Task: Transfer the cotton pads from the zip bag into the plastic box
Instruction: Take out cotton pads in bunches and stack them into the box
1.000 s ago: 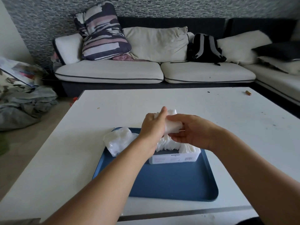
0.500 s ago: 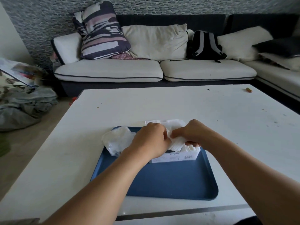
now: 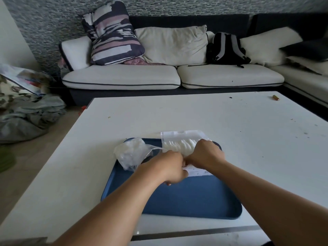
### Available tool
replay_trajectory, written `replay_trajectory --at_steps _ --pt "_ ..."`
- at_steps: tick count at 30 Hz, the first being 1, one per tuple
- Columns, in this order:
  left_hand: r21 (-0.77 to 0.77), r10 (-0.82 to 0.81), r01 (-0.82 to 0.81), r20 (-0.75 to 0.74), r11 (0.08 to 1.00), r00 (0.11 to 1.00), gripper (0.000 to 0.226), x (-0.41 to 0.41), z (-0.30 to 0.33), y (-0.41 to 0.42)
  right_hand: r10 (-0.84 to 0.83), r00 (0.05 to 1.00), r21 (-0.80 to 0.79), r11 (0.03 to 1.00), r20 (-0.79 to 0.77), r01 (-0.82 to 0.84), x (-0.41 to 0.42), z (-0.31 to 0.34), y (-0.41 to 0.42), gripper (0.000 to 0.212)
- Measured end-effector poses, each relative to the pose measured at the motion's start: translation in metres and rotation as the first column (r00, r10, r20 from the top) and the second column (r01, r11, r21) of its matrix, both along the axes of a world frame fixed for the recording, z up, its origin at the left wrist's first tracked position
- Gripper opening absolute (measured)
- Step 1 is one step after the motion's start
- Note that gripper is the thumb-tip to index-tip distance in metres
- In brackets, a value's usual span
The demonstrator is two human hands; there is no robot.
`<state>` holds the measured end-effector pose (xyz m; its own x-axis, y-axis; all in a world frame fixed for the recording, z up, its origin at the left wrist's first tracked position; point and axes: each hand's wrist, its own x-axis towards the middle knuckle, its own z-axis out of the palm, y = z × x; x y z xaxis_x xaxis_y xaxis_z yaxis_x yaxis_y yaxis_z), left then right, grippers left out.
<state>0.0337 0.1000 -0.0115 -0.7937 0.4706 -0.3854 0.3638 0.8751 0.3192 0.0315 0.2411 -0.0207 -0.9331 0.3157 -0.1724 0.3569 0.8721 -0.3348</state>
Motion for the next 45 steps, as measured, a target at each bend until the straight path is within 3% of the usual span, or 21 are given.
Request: replay_trajectory --at_steps 5,11,15,18,20,23,28,30,33,35,37,39,41,45 --pt "-0.142 0.039 -0.027 0.088 0.99 0.995 0.029 0.001 -0.002 -0.004 0.064 0.998 0.152 0.986 0.0 -0.063 -0.001 0.005 0.003 0.033" --pt "-0.15 0.006 0.007 0.087 0.989 0.996 0.028 0.002 0.001 -0.006 0.062 0.998 0.271 0.96 0.032 -0.069 -0.002 0.006 0.011 0.027" --pt "-0.17 -0.019 0.032 0.077 0.985 0.997 0.035 0.002 0.001 -0.007 0.08 0.997 0.075 0.994 0.011 -0.08 -0.007 0.02 0.018 0.048" --pt "-0.132 -0.03 0.041 0.08 0.99 0.996 0.042 -0.002 0.002 -0.008 0.067 0.987 -0.232 0.968 -0.146 -0.1 -0.009 0.042 0.015 0.03" --pt "-0.118 -0.038 0.045 0.06 0.992 0.997 0.045 -0.004 0.0 -0.008 0.068 0.998 -0.397 0.916 0.016 -0.056 -0.001 0.049 0.003 0.021" --pt "-0.136 -0.045 0.053 0.057 0.989 0.997 0.049 -0.003 -0.003 -0.008 0.18 0.916 -0.406 0.913 0.359 -0.02 0.01 0.041 -0.013 0.021" --pt "-0.177 -0.013 0.02 0.037 0.984 0.999 0.051 0.002 0.0 -0.013 0.093 0.925 -0.476 0.874 0.367 0.102 0.003 0.037 -0.008 0.03" --pt "-0.073 -0.011 0.019 0.109 0.997 0.994 0.044 0.005 0.009 -0.016 0.107 0.936 -0.432 0.9 0.335 0.051 0.004 0.039 -0.013 0.023" --pt "0.304 0.019 -0.107 0.279 0.947 0.96 0.029 0.004 0.04 -0.029 0.091 0.989 -0.374 0.926 0.113 -0.043 0.005 0.049 -0.023 0.022" --pt "0.512 0.142 -0.239 0.221 0.825 0.965 0.023 -0.003 0.061 -0.051 0.146 0.989 -0.463 0.878 0.022 -0.12 0.009 0.062 -0.033 0.027" --pt "0.634 0.386 -0.334 0.061 0.697 0.921 0.019 -0.015 0.067 -0.079 0.287 0.956 -0.59 0.783 0.062 -0.197 0.017 0.069 -0.046 0.026" --pt "0.599 0.589 -0.411 -0.129 0.688 0.798 0.017 -0.029 0.053 -0.108 0.46 0.885 -0.531 0.769 0.074 -0.355 0.023 0.058 -0.058 0.022" --pt "0.415 0.637 -0.522 -0.211 0.745 0.741 0.029 -0.038 0.029 -0.127 0.57 0.82 -0.354 0.779 0.054 -0.518 0.024 0.043 -0.069 0.026" --pt "0.244 0.603 -0.576 -0.044 0.78 0.797 0.041 -0.047 -0.006 -0.139 0.632 0.774 -0.16 0.77 0.049 -0.618 0.007 0.008 -0.084 0.034"
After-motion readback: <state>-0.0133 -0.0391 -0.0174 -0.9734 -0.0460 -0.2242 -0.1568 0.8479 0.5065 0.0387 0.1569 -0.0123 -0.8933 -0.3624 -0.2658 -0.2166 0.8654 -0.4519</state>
